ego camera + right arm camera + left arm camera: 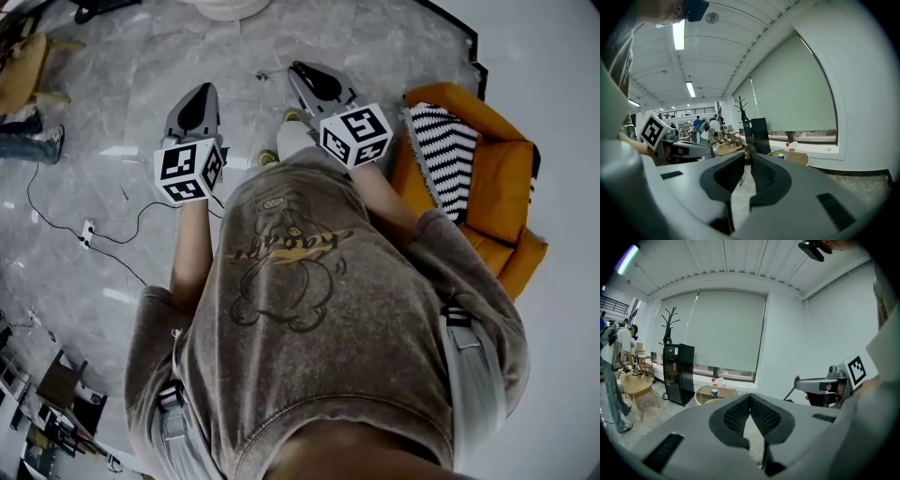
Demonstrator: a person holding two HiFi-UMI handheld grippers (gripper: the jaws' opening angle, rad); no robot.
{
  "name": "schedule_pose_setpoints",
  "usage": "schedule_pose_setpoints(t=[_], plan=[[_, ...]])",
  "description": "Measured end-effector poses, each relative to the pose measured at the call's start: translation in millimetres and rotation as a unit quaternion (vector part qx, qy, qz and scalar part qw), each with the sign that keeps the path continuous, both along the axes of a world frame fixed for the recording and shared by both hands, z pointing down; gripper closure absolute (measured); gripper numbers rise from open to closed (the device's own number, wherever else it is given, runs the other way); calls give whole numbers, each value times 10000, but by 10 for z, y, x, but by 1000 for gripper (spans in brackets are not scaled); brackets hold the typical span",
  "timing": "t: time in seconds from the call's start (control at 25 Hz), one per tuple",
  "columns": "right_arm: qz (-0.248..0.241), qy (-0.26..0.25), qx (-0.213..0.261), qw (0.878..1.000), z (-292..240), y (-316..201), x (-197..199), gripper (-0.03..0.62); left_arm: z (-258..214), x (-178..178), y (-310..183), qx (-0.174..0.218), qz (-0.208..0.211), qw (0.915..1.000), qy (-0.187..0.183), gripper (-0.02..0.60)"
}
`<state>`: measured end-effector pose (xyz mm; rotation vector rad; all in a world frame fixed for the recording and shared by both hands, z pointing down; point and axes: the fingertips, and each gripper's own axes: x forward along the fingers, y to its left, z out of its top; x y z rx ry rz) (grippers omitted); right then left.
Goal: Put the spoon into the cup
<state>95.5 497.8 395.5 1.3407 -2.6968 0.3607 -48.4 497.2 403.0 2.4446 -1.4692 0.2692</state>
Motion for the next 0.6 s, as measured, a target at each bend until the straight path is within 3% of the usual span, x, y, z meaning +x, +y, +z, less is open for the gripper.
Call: schedule_pose_setpoints(t=[0.6], plan=[[58,-64,98,9999,89,-659,-145,537,106,-119,-617,8,104,9999,16,565]])
